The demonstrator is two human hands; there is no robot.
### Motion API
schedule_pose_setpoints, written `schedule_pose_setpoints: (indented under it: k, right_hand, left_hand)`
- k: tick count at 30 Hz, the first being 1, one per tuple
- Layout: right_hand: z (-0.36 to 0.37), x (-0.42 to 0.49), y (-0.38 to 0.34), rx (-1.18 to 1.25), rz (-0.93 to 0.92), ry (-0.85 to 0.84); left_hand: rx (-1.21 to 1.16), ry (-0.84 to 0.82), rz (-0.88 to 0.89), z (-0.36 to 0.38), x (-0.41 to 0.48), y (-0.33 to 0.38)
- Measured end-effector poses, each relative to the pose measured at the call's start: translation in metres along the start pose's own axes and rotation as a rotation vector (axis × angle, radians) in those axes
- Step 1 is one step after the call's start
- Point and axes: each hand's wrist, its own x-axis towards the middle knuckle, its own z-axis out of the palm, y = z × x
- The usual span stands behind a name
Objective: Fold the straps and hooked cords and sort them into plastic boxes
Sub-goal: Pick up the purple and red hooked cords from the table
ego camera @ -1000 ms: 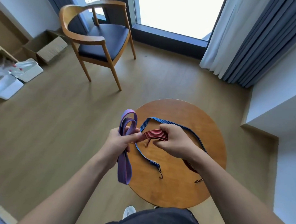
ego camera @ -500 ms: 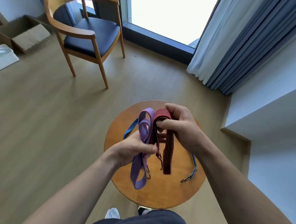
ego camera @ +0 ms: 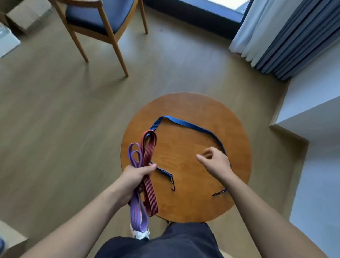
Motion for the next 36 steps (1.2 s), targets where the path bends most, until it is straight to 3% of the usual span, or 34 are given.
schedule_pose_setpoints:
  k: [4,8,14,18,33,36]
  right_hand:
    - [0.023,-0.003,0.064,-0.152,0.159,-0.128]
    - [0.04,-0.018,0.063,-0.085,0.091,-0.172]
    - [0.041,-0.051,-0.002,0.58,-0.006,-0.403]
    - [0.039,-0.08,-0.019,0.858,-0.068,-0.495]
    - [0.09,-0.3,0.032,1.591,-0.044,0.59]
    - [0.106,-0.36,0.053,1.619,-0.025,0.92]
  left_hand:
    - [-0.157,0.083,-0.133,-0.012,0.012,-0.02]
    - [-0.166,0.046,-0.169,-0.003,0.009,-0.024]
    - [0.016,-0.164,-0.035,0.032,-0.009,-0.01]
    - [0.159,-0.37,0.04,0.053,-0.027,0.003]
    - [0.501,-0.996,0.176,0.065,-0.126,-0.038]
    - [0.526,-1.069,0.166,0.076,-0.156,-0.068]
